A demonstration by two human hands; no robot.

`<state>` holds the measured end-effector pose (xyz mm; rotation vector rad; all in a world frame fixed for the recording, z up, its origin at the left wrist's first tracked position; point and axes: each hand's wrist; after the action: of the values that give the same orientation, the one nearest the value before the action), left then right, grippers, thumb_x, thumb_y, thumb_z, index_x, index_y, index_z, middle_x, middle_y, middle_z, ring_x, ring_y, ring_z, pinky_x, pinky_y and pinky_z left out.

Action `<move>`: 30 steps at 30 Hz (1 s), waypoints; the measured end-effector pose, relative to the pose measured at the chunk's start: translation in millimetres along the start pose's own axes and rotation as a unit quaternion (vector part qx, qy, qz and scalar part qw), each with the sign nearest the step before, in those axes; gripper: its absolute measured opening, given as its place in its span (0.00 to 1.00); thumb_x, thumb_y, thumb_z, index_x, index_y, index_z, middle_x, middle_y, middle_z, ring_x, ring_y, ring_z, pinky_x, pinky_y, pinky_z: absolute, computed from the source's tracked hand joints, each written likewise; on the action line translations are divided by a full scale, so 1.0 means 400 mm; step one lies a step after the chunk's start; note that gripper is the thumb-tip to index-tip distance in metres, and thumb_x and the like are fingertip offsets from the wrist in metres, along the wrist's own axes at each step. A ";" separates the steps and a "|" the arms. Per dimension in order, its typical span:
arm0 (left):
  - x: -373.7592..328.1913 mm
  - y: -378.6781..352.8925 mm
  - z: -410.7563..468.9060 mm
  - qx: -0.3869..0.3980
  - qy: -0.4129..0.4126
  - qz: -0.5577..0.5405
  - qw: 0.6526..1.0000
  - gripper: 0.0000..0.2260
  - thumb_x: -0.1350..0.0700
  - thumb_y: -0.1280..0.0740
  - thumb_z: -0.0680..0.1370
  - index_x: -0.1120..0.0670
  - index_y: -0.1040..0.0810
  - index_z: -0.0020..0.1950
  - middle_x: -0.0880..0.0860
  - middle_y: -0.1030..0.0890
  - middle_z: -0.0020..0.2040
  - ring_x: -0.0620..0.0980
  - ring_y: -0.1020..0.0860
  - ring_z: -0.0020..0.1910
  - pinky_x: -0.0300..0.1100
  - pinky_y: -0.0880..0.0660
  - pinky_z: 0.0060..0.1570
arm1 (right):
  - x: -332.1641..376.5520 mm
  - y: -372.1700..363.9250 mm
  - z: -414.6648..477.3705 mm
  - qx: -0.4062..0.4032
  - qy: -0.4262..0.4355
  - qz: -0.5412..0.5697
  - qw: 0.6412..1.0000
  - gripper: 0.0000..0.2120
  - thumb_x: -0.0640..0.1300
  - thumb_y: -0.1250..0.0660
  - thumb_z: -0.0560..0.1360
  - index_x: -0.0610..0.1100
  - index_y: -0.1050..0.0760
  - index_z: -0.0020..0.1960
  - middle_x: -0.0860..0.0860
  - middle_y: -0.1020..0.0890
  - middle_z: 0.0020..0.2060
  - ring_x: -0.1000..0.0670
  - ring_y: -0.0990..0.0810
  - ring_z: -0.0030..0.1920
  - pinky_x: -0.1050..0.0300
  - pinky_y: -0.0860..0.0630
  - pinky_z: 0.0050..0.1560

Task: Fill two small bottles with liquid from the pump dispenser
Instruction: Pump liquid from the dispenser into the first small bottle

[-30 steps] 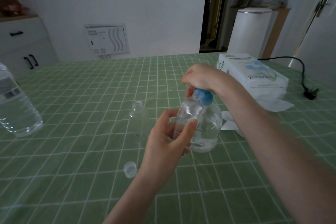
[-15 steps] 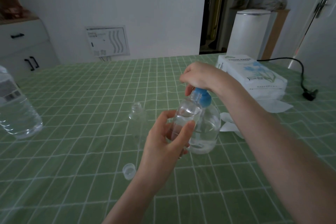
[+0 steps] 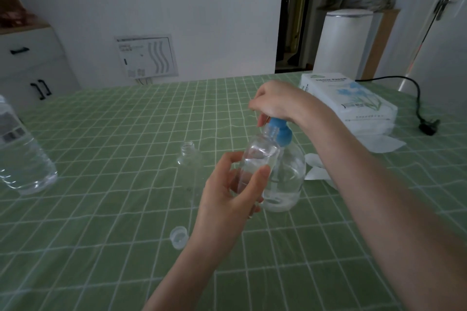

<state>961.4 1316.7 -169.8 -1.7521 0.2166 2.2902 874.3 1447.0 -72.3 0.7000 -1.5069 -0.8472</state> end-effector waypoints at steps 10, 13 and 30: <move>0.004 0.003 0.000 0.005 0.002 0.000 1.000 0.14 0.41 0.32 0.65 0.45 0.24 0.47 0.51 0.19 0.33 0.43 0.24 0.29 0.33 0.29 0.27 | -0.001 -0.013 -0.006 0.021 -0.003 -0.008 1.000 0.17 0.44 0.41 0.80 0.36 0.25 0.63 0.41 0.17 0.53 0.44 0.20 0.56 0.51 0.28 0.59; 0.004 0.002 0.000 0.002 0.003 0.002 1.000 0.16 0.41 0.32 0.65 0.47 0.24 0.48 0.51 0.19 0.33 0.42 0.24 0.28 0.33 0.28 0.27 | -0.006 -0.020 -0.007 0.024 -0.003 -0.004 1.000 0.17 0.44 0.41 0.80 0.37 0.26 0.65 0.41 0.17 0.53 0.43 0.20 0.56 0.51 0.29 0.58; 0.005 0.006 0.001 0.010 -0.002 -0.006 1.000 0.14 0.41 0.32 0.66 0.46 0.24 0.47 0.49 0.19 0.32 0.41 0.25 0.27 0.32 0.29 0.27 | 0.000 -0.013 -0.004 0.023 -0.004 -0.011 1.000 0.17 0.45 0.40 0.80 0.36 0.25 0.62 0.41 0.17 0.53 0.42 0.20 0.56 0.50 0.28 0.62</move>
<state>959.8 1314.9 -171.7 -1.7342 0.2276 2.2741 875.5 1444.1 -76.5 0.7489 -1.5319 -0.8345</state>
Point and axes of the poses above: each hand's wrist, its own z-axis towards the middle knuckle, its own y-axis out of the back of the hand, x = y × z
